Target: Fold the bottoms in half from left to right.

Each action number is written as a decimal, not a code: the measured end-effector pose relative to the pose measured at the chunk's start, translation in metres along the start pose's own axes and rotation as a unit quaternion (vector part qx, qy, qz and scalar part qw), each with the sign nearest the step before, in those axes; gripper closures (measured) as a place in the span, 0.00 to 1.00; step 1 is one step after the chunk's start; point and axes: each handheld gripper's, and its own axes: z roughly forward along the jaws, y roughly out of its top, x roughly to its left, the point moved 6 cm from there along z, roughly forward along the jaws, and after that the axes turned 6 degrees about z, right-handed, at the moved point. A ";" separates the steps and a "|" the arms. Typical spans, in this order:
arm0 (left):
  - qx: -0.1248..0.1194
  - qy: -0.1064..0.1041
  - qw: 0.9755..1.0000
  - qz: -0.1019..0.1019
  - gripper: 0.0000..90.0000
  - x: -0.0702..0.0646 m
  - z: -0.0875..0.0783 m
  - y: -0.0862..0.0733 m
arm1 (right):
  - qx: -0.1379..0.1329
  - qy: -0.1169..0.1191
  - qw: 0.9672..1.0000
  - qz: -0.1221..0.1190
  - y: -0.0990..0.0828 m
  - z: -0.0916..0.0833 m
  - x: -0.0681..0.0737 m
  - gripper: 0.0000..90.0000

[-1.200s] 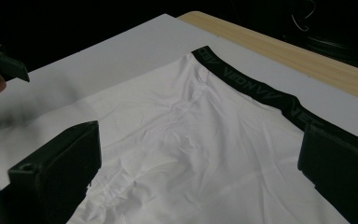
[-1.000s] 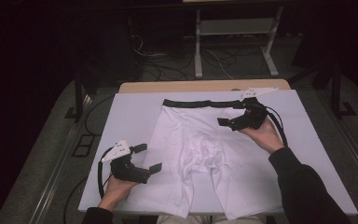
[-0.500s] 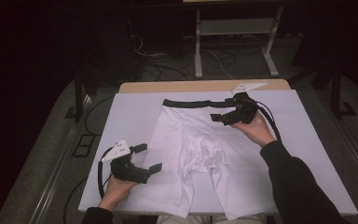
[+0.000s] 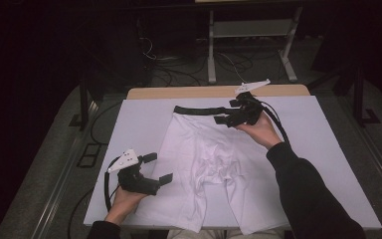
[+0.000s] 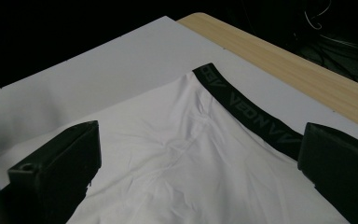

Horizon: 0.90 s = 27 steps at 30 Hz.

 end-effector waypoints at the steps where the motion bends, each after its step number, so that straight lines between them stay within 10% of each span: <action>1: 0.000 0.000 1.000 0.000 0.00 0.000 0.000 0.000 | 0.001 0.001 1.000 -0.001 0.003 0.004 0.001 0.00; 27: -0.010 -0.002 1.000 -0.007 0.00 0.000 -0.001 0.002 | 0.013 0.015 1.000 -0.009 0.035 0.058 0.015 0.00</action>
